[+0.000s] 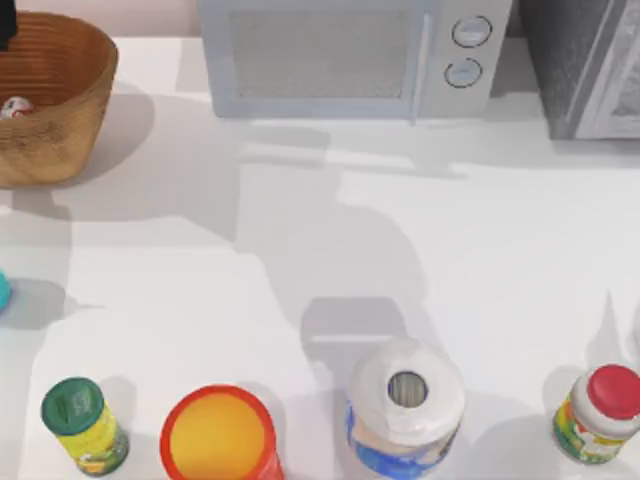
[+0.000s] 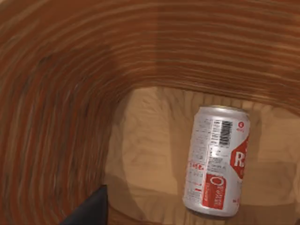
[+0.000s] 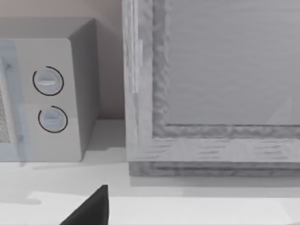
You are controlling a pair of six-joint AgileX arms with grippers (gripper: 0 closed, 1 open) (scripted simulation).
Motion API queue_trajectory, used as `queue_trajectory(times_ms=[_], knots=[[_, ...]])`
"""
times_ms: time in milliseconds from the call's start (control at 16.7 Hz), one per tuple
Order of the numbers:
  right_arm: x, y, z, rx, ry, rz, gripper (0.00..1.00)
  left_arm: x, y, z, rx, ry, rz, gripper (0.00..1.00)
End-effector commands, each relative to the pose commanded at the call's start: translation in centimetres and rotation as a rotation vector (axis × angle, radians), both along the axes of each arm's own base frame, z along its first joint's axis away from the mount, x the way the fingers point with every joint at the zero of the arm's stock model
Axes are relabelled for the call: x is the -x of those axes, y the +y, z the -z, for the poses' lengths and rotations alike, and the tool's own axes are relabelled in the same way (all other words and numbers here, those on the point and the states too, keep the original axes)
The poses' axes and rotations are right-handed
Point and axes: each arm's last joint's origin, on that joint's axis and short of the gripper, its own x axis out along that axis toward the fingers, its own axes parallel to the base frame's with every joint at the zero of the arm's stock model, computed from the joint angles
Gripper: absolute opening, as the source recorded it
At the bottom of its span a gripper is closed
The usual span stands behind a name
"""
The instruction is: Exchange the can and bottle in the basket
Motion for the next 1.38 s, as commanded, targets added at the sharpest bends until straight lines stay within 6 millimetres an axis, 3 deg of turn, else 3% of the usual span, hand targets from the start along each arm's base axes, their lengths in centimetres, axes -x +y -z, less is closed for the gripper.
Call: queue_trajectory(times_ms=[240,420,900,1260,1380], knots=[[0.0,0.0,0.0,0.000,0.000,0.000,1.00,-2.4,0.6,3.6,-0.003,0.143,0.059,1.00],[0.0,0.0,0.0,0.000,0.000,0.000,1.00,-3.5,-0.3,5.8,-0.006,0.226,0.143,1.00],[0.0,0.0,0.0,0.000,0.000,0.000,1.00,-3.8,-0.8,6.6,-0.008,0.247,0.176,1.00],[0.0,0.0,0.0,0.000,0.000,0.000,1.00,-4.9,-1.2,11.7,-0.009,0.243,0.179,1.00],[0.0,0.0,0.0,0.000,0.000,0.000,1.00,-5.0,-1.3,12.3,-0.008,0.246,0.179,1.00]])
